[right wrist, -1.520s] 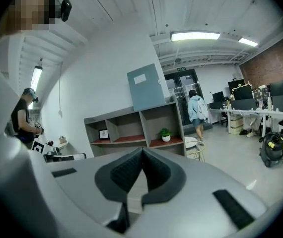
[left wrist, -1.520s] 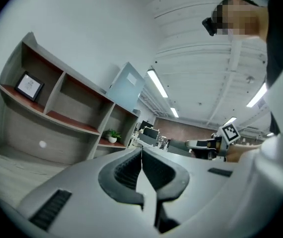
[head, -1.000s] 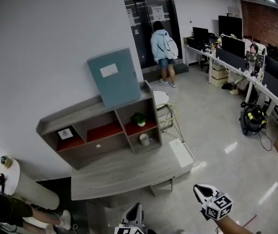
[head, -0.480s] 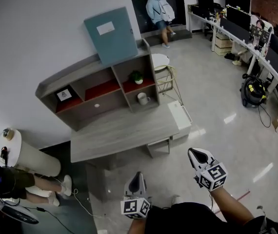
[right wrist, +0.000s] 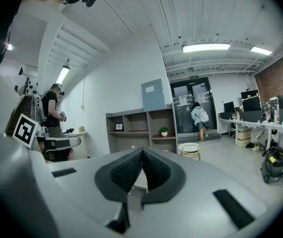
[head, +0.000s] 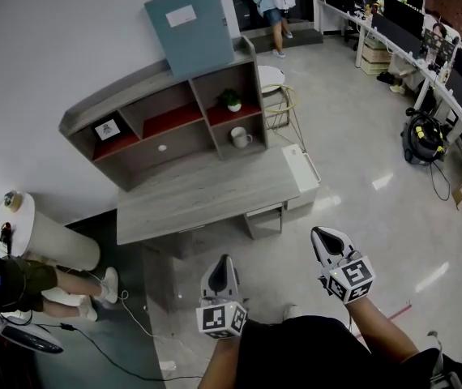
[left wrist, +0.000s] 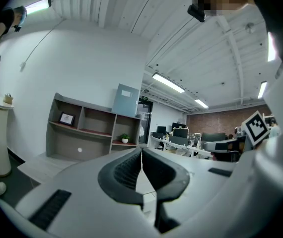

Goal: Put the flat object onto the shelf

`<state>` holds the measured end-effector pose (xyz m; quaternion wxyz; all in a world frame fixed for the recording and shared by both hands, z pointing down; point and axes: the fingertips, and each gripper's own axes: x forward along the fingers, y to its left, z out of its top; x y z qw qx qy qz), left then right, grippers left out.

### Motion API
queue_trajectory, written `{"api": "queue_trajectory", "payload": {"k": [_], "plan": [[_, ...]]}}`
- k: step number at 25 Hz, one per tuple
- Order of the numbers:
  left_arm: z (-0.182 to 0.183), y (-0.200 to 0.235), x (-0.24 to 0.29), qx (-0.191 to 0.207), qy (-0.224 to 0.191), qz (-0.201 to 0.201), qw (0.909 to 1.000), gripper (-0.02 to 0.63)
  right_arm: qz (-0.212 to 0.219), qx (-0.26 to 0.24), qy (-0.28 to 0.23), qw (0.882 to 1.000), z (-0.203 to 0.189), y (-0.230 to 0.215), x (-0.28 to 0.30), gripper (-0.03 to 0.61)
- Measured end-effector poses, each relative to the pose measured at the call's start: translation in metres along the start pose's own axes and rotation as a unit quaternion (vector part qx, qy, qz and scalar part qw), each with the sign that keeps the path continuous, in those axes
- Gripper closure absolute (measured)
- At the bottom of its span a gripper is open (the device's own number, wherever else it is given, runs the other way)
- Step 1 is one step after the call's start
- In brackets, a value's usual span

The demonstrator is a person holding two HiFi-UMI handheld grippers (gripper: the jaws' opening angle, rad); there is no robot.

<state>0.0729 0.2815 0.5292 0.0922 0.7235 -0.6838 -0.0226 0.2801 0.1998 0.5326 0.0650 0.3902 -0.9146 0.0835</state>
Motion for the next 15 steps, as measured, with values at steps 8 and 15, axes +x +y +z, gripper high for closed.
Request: {"api": "queue_trajectory", "payload": {"k": [8,15], "plan": [[0.0,-0.001,0.007,0.028,-0.004,0.008,0.9996,0.601,-0.002,0.005,-0.002,1.0,-0.001,0.006,0.004,0.578],[-0.003,-0.008,0.008,0.019,0.001,0.0,0.9998,0.601,-0.005,0.008,-0.006,1.0,0.003,0.004,0.002,0.578]]}}
